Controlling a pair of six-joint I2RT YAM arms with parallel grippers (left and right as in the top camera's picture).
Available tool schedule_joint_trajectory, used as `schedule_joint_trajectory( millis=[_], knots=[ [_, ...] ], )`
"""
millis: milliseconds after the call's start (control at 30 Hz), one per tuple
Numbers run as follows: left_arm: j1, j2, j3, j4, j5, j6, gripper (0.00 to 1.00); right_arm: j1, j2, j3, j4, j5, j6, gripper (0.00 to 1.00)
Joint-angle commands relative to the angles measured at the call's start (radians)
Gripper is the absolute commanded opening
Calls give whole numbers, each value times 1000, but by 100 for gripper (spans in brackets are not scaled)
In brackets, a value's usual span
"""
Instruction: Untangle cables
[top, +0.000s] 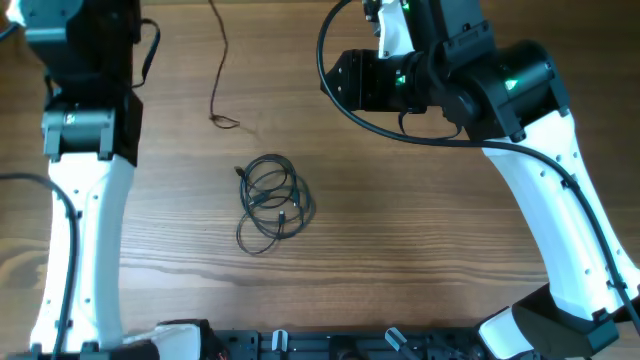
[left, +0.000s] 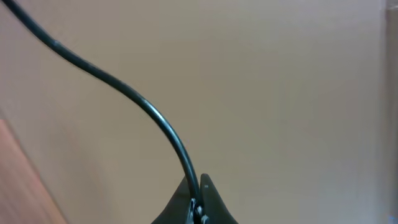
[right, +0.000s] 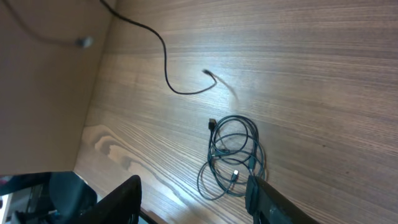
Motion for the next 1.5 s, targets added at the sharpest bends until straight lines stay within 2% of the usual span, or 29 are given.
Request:
schedule_joint_trajectory(
  millis=[0,67,100,267,333,467,533,600,633,667,700,767,800,867,933,967,1033,1133,1167,1233,1367,1467],
  knots=[
    [-1,80,7,48,-334,351,4,0,15,2,-7,48,-18,55],
    [25,138,7,126,-495,600,4,0,15,2,-23,73,-23,56],
    [41,158,7,116,-520,674,4,0,15,2,-27,82,-25,55],
    [89,261,7,-163,-521,669,4,0,15,2,-27,89,-25,56],
    [89,306,7,-264,-401,630,4,0,15,2,-27,88,-26,56],
    [89,382,6,-354,26,631,4,0,15,2,-36,88,-26,56],
    [89,397,6,-382,144,631,6,0,15,2,-45,89,-26,56],
    [88,401,6,-420,160,636,14,0,15,2,-46,89,-26,56],
    [90,401,6,-434,160,635,24,0,15,0,-45,88,-25,56],
    [91,401,6,-445,160,635,50,0,15,-3,-45,88,-25,56],
    [91,401,6,-465,161,635,55,0,15,-7,-45,88,-25,56],
    [91,401,6,-586,162,639,58,0,16,-36,-41,88,-25,56],
    [90,401,6,-685,162,661,53,0,15,-51,-35,88,-25,56],
    [83,401,-6,-770,170,699,48,0,16,-76,-17,87,-24,56],
    [55,402,-54,-790,214,807,54,0,16,-99,5,87,-14,56],
    [40,402,-73,-791,217,821,58,0,16,-100,8,87,-14,56],
    [8,403,-111,-790,221,816,58,0,16,-100,7,87,-14,57],
    [-37,403,-152,-792,201,740,60,0,15,-100,3,87,-14,57],
    [-39,403,-154,-795,154,690,62,0,16,-100,-1,80,-14,57],
    [-25,403,-154,-806,77,582,73,0,16,-100,-5,80,-15,57],
    [23,403,-155,-954,95,410,70,0,16,-100,0,80,-14,57],
    [45,404,-180,-963,-42,309,75,0,16,-100,5,80,-17,57]
  ],
)
